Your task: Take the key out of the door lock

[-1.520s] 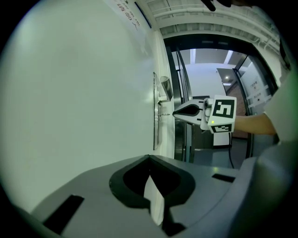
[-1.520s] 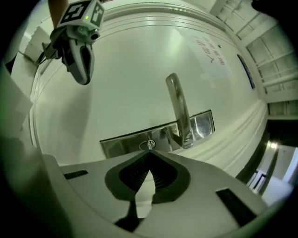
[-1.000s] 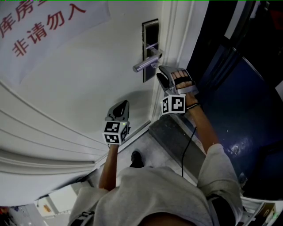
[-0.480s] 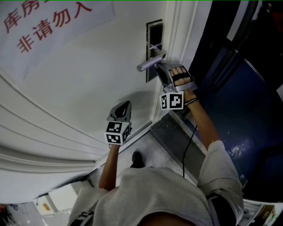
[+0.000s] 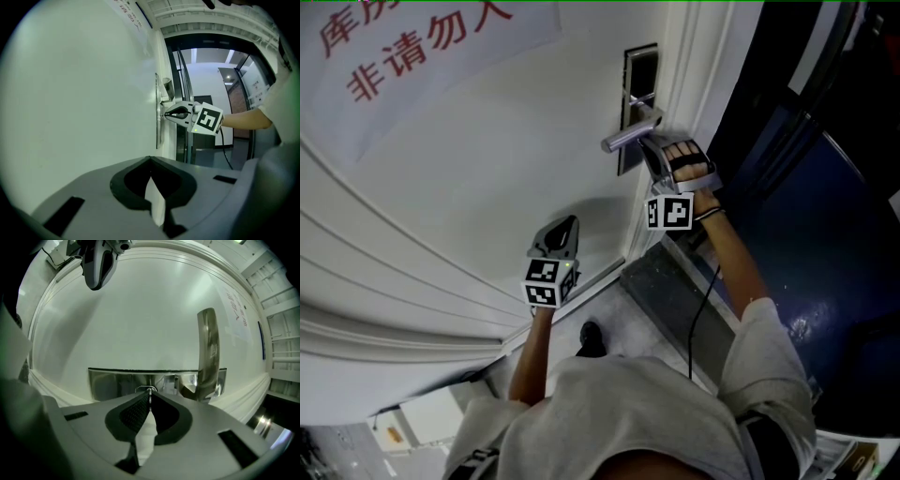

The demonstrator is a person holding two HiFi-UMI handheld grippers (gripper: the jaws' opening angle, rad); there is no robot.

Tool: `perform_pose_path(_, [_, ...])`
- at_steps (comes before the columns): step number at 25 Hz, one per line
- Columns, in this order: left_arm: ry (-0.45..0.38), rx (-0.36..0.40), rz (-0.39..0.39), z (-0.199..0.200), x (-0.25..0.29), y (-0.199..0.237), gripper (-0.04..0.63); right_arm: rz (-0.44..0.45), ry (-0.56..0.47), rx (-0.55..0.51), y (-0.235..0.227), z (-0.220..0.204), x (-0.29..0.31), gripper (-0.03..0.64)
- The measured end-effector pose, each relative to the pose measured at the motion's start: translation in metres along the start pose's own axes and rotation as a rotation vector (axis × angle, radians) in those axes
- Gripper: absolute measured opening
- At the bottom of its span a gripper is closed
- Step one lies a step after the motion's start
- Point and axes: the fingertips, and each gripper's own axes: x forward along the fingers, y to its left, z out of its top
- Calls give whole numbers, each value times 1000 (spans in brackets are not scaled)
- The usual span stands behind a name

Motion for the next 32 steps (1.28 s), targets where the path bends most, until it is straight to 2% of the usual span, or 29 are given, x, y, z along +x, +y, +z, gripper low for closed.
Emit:
perform_pose_path(14, [1,3,2,0,-4,-4,18,11,6,25,-1,0,-3,29])
perform_pose_path(24, [-9,13,-19,4,-6,-18,18,7,-4,50,-2,-7,-37,29])
perform_pose_path(27, [-10,15,-22,5,-7,-23,18,14,-3,128,-4,-8,-45,29])
perform_pose_path(32, [-6,12,-9,2,-11,-25,18,38,-15,445,-8,-5,-58,29])
